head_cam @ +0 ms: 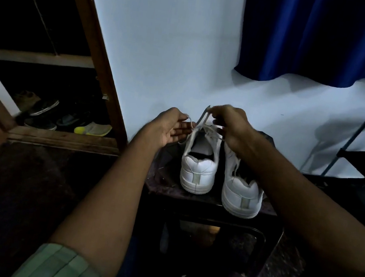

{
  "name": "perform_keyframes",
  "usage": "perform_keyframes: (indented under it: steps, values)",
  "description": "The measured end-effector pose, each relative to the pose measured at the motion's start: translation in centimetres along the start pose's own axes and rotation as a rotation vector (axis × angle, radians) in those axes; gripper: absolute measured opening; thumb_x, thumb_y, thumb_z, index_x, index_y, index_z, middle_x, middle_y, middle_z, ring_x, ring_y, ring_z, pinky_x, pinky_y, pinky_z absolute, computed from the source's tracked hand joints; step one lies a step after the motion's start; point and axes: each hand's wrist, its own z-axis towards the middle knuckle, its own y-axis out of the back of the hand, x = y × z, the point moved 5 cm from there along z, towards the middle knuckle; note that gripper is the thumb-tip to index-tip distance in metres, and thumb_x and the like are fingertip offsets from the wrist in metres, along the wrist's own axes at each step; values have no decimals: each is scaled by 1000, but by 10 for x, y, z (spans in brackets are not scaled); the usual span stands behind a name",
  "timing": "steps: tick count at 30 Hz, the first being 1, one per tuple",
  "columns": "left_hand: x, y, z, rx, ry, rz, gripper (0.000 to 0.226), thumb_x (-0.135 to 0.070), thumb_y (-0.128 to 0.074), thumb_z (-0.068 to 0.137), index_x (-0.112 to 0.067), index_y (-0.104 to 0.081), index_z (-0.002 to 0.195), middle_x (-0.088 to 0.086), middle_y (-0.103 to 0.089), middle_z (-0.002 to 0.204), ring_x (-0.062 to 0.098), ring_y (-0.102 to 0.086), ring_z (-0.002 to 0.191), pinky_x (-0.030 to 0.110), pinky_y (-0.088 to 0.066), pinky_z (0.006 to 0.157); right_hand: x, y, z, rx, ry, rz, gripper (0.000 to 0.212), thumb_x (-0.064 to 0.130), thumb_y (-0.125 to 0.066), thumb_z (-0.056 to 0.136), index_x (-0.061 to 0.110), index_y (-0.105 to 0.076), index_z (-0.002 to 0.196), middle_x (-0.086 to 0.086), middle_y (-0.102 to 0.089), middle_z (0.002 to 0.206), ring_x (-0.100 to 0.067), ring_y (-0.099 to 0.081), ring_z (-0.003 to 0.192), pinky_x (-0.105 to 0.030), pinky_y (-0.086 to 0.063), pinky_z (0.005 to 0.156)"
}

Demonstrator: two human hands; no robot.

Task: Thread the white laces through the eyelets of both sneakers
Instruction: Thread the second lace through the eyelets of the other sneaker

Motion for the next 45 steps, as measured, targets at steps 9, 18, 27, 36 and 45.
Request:
perform_keyframes:
  steps: [9,18,27,36,45]
  values:
    - [-11,9,6,-251,-262,596,27,-34,-62,78,-8,-65,71,7,-63,73,28,-58,71,32,-43,61,64,16,-21,261,174,514,21,29,-53,92,16,-59,76,-4,-54,73,-21,-56,67,-34,-45,71]
    - [-20,6,1,-340,-340,336,49,-48,-60,101,-15,-53,66,3,-53,68,24,-51,75,32,-40,71,61,3,-22,193,315,56,16,17,-57,92,11,-70,98,-7,-70,84,-21,-68,82,-33,-49,77]
    - [-33,20,2,-389,-442,308,57,-52,-47,106,-13,-51,64,2,-52,56,26,-58,55,40,-51,69,35,-13,-23,95,162,-280,15,7,-66,89,-1,-75,99,-19,-77,97,-22,-65,75,-27,-51,59]
    - [-24,8,6,-395,-458,954,61,-62,-66,88,-14,-48,55,13,-61,69,34,-57,70,29,-36,64,26,-5,-28,80,100,-106,10,13,-71,89,6,-73,95,-11,-76,88,-23,-65,74,-23,-49,52]
    - [-34,4,-4,-278,-435,-101,50,-54,-51,105,-18,-47,70,-2,-45,53,19,-51,46,30,-50,60,25,5,-16,-26,320,-367,22,18,-71,88,24,-81,107,-3,-72,72,-11,-59,57,-23,-45,51]
